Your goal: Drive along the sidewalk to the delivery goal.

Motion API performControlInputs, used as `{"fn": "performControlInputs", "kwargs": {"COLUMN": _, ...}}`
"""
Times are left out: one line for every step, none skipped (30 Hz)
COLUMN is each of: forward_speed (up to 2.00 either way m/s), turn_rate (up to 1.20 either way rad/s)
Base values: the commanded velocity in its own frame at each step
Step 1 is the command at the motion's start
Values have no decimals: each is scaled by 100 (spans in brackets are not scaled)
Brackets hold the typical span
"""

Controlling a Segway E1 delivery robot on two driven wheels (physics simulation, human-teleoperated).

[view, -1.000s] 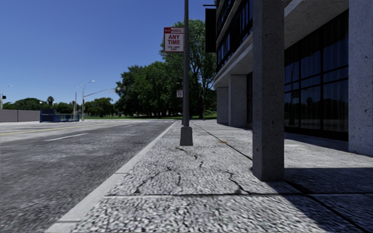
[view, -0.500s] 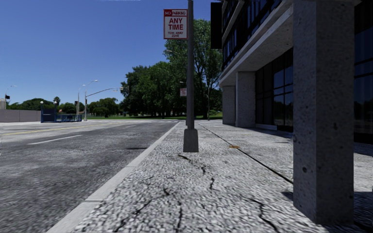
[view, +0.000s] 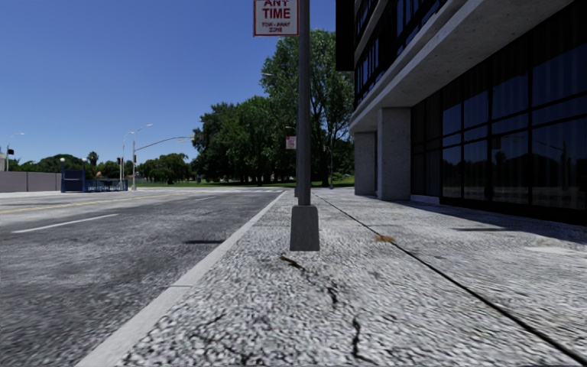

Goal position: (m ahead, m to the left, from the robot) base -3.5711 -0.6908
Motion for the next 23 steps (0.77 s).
{"fn": "performControlInputs", "kwargs": {"forward_speed": 0, "turn_rate": 0}}
{"fn": "performControlInputs", "kwargs": {"forward_speed": 0, "turn_rate": 0}}
{"fn": "performControlInputs", "kwargs": {"forward_speed": 0, "turn_rate": 0}}
{"fn": "performControlInputs", "kwargs": {"forward_speed": 0, "turn_rate": 0}}
{"fn": "performControlInputs", "kwargs": {"forward_speed": 0, "turn_rate": 0}}
{"fn": "performControlInputs", "kwargs": {"forward_speed": 0, "turn_rate": 0}}
{"fn": "performControlInputs", "kwargs": {"forward_speed": 0, "turn_rate": 0}}
{"fn": "performControlInputs", "kwargs": {"forward_speed": 0, "turn_rate": 0}}
{"fn": "performControlInputs", "kwargs": {"forward_speed": 0, "turn_rate": 0}}
{"fn": "performControlInputs", "kwargs": {"forward_speed": 0, "turn_rate": 0}}
{"fn": "performControlInputs", "kwargs": {"forward_speed": 0, "turn_rate": 0}}
{"fn": "performControlInputs", "kwargs": {"forward_speed": 0, "turn_rate": 0}}
{"fn": "performControlInputs", "kwargs": {"forward_speed": 0, "turn_rate": 0}}
{"fn": "performControlInputs", "kwargs": {"forward_speed": 0, "turn_rate": 0}}
{"fn": "performControlInputs", "kwargs": {"forward_speed": 0, "turn_rate": 0}}
{"fn": "performControlInputs", "kwargs": {"forward_speed": 0, "turn_rate": 0}}
{"fn": "performControlInputs", "kwargs": {"forward_speed": 0, "turn_rate": 0}}
{"fn": "performControlInputs", "kwargs": {"forward_speed": 0, "turn_rate": 0}}
{"fn": "performControlInputs", "kwargs": {"forward_speed": 0, "turn_rate": 0}}
{"fn": "performControlInputs", "kwargs": {"forward_speed": 0, "turn_rate": 0}}
{"fn": "performControlInputs", "kwargs": {"forward_speed": 0, "turn_rate": 0}}
{"fn": "performControlInputs", "kwargs": {"forward_speed": 0, "turn_rate": 0}}
{"fn": "performControlInputs", "kwargs": {"forward_speed": 0, "turn_rate": 0}}
